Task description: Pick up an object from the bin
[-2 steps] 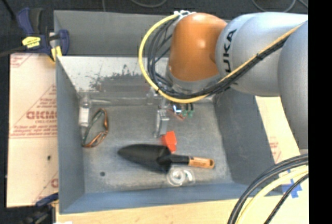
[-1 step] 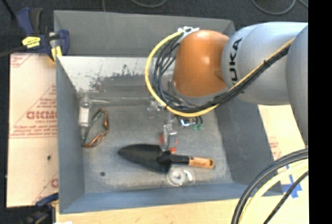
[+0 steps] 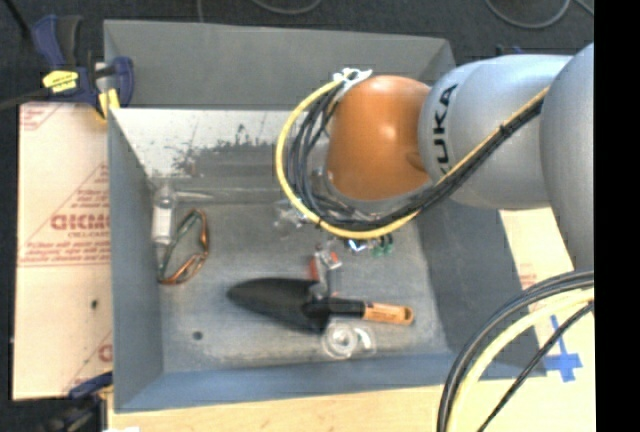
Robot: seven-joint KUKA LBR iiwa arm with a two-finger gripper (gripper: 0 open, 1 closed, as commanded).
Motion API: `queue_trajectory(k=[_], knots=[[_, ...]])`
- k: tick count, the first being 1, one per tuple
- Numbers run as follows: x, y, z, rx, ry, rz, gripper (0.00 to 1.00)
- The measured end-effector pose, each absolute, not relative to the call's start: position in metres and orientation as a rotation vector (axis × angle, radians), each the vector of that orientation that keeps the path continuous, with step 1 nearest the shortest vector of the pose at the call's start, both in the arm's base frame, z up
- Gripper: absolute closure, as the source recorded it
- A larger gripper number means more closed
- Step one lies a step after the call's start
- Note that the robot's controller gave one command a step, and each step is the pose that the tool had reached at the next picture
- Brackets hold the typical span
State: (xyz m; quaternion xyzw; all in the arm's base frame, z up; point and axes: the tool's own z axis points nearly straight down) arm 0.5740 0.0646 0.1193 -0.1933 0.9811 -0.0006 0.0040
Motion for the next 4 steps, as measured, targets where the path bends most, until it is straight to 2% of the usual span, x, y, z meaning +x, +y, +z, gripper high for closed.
queue_trajectory(k=[1,2,3,4], knots=[[0.571,0.069,0.1,-0.422,3.11,0.001,0.0],[0.529,0.083,0.07,-0.228,3.123,0.001,1.0],[0.529,0.083,0.07,-0.227,3.123,0.001,1.0],[0.562,0.082,0.07,-0.272,3.121,0.0,1.0]])
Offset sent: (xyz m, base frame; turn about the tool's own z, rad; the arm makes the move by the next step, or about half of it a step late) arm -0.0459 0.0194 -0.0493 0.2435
